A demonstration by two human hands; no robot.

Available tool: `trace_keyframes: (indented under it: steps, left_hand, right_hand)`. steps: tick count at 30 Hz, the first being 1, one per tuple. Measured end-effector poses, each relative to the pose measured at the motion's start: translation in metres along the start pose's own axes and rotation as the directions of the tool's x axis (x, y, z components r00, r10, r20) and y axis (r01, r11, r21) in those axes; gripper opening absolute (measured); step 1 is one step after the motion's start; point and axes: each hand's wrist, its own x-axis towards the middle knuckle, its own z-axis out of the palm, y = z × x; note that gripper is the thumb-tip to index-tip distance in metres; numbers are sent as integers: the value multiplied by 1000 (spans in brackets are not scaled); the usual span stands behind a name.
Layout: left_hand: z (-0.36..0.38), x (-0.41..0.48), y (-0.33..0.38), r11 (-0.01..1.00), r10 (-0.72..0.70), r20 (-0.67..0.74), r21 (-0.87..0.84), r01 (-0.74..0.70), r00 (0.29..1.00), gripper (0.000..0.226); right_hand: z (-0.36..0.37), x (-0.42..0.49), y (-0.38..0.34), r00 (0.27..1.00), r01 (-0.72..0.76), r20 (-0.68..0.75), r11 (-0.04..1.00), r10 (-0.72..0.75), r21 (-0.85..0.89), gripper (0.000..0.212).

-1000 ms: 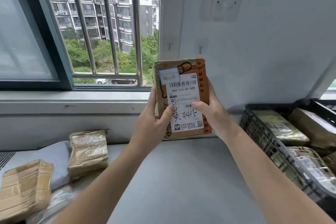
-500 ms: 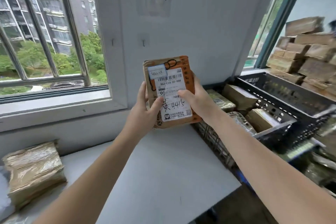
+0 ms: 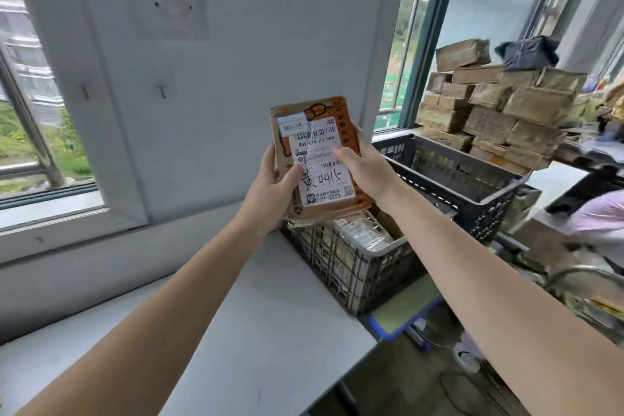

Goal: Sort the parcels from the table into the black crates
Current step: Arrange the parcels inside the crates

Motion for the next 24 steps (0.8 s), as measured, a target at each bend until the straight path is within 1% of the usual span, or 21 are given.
trace_keyframes:
  steps: [3,5,8,11,13,15,17,18,20,21,23,24]
  left_hand:
    - [45,26,3,998,-19,-30,53,20,999,60]
    - [75,47,3,996,-48,-62,69,52,997,53]
    - [119,78,-3,995,-96,-141,25,101,985,37]
    - [157,102,-13,992,-126,-203,-4,128,971,31]
    - [165,107,-20,991,-133,-218,-15,133,967,31]
    - [179,116,-27,990,-138,-244,-2,141,960,30]
    - [187,125,-32,990,-138,-256,1,143,957,29]
    - [190,130,-34,990,-135,-259,3,140,957,31]
    - [195,142,-38,992,-122,-257,-11,123,959,33]
    - [198,148,-39,993,-118,-254,-23,116,960,33]
    - [203,163,-39,995,-103,-248,-31,98,963,32]
    - [206,172,-37,995,-94,-237,-35,89,967,33]
  right_hand:
    - [-48,21,17,999,-48,15,999,48,4,46]
    - [-83,37,28,993,-107,61,994,106,14,45]
    - [-132,59,51,981,-155,119,988,155,-5,34]
    - [-170,80,80,970,-180,168,984,178,-4,41]
    - [-174,85,94,961,-198,204,980,189,21,41]
    - [-184,95,110,933,-253,278,966,228,55,51]
    - [-193,107,124,882,-306,400,949,250,81,61]
    - [-197,112,128,858,-330,438,941,268,71,64]
    - [-207,123,133,836,-375,440,927,329,19,68]
    - [-211,130,134,837,-371,425,928,344,-22,64]
    - [-221,145,134,840,-322,443,945,314,-59,43]
    - [-226,152,133,847,-303,437,950,302,-68,42]
